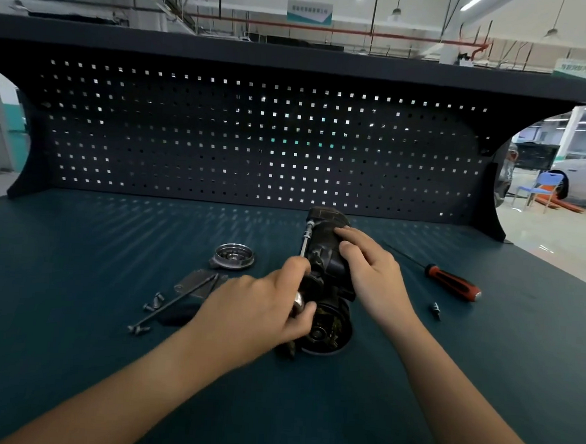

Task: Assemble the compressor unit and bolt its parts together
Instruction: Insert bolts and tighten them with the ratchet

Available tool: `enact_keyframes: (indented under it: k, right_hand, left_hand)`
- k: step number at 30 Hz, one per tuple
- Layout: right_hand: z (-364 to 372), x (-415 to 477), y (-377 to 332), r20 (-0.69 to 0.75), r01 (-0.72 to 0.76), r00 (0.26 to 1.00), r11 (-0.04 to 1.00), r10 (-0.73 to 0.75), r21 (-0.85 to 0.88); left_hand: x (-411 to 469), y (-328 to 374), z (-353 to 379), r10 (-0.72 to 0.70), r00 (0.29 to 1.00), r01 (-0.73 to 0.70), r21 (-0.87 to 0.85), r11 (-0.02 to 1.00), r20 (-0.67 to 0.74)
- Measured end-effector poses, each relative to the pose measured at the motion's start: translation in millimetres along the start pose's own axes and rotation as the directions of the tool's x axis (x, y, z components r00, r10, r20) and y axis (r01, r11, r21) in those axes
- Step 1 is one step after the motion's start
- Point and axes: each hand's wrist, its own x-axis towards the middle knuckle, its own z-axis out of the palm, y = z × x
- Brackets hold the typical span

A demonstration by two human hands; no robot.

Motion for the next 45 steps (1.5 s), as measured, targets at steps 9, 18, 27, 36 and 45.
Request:
enact_keyframes:
  k: [9, 18, 27, 36, 45]
  right_hand:
    - [10.8, 32.6, -39.0, 0.058, 0.174, 0.984, 0.810, -0.171, -0.560]
    - [26.9, 55.8, -61.3, 0.337, 0.286, 0.941, 0.480, 0.023, -0.830]
    - [28.1, 59.7, -62.0, 0.377, 0.322, 0.925, 0.441, 0.042, -0.838]
    - [31.1, 59.8, -62.6, 0.353, 0.309, 0.934, 0.390, 0.045, -0.867]
    - [33.8, 63.1, -70.4, 0.377, 0.297, 0.912, 0.371, 0.164, -0.880]
  left_hand:
    - [17.8, -12.2, -15.5, 0.270, 0.960, -0.280, 0.301, 0.912, 0.075]
    - [15.5, -22.6, -12.6, 0.298, 0.889, -0.386, 0.217, 0.897, 0.348]
    - [-12.1, -54.9, -46.2, 0.042, 0.907, -0.095, 0.105, 0.990, 0.419]
    - [-7.3, -48.1, -59.0, 0.401, 0.903, -0.424, 0.463, 0.779, 0.153]
    - [-8.3, -45.2, -61.0, 0.275, 0.961, -0.267, 0.392, 0.880, 0.037]
